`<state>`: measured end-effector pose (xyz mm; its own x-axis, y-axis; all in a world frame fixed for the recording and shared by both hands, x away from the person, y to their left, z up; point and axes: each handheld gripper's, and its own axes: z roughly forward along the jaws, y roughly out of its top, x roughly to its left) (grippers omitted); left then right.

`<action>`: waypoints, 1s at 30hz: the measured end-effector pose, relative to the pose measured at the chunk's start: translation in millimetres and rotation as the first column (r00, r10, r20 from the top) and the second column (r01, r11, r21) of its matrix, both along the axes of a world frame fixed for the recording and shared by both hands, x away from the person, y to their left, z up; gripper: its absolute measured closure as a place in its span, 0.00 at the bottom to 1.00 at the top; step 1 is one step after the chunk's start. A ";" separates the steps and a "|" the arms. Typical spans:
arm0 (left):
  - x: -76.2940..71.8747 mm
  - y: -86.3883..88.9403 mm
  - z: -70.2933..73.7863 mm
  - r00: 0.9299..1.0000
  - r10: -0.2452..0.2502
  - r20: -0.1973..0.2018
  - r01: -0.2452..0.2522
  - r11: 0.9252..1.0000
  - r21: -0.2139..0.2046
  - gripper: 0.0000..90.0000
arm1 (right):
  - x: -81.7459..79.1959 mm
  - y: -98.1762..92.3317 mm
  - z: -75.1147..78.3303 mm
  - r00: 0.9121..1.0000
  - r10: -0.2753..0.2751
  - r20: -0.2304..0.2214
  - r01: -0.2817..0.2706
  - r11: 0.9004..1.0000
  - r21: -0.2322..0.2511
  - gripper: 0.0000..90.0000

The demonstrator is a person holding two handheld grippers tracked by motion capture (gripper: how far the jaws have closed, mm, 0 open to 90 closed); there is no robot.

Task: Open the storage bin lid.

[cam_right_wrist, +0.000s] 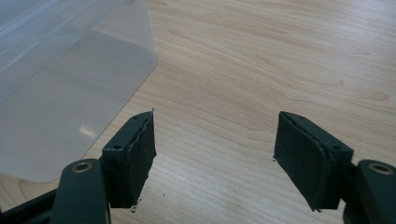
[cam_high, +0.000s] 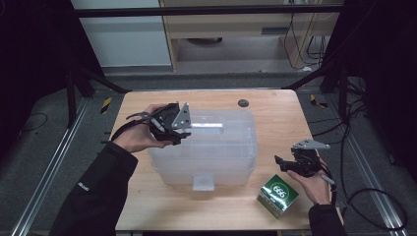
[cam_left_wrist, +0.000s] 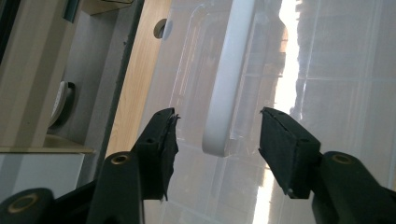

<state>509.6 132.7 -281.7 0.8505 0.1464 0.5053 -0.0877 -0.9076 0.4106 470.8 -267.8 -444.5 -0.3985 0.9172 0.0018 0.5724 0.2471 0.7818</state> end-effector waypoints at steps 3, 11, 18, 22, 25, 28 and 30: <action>2.0 -2.5 -1.5 1.000 -0.006 0.003 0.006 1.000 0.014 0.55 | -0.4 0.5 0.6 1.000 0.000 -0.004 0.000 1.000 0.005 0.33; 5.7 -14.0 -7.4 0.999 -0.033 0.004 0.033 0.997 0.066 0.64 | -0.5 1.6 0.6 1.000 0.004 -0.014 -0.004 1.000 0.004 0.34; 6.2 -21.0 -8.7 0.999 -0.045 0.016 0.042 0.993 0.111 0.74 | -2.8 3.7 5.1 1.000 0.018 -0.004 -0.018 1.000 0.002 0.37; 6.5 -23.9 -9.4 0.999 -0.036 0.032 0.031 0.991 0.131 0.79 | -5.5 7.4 10.8 0.999 0.038 0.007 -0.038 0.999 0.010 0.39; 6.4 -25.4 -8.7 0.998 -0.041 0.042 0.034 0.988 0.150 0.83 | -9.6 13.3 16.4 0.998 0.060 0.001 -0.060 0.998 0.021 0.41; 5.8 -25.9 -8.6 0.997 -0.049 0.057 0.040 0.986 0.160 0.83 | -11.3 16.0 18.1 0.997 0.075 -0.005 -0.074 0.997 0.016 0.42; 5.3 -25.8 -8.7 0.997 -0.050 0.061 0.040 0.986 0.161 0.83 | -15.6 20.4 20.3 0.995 0.095 -0.012 -0.095 0.995 0.015 0.46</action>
<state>514.9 106.9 -290.4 0.8193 0.0220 0.5729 -0.1515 -0.9554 0.2534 455.1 -247.3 -424.2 -0.4833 0.8752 0.0204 0.5569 0.2894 0.7785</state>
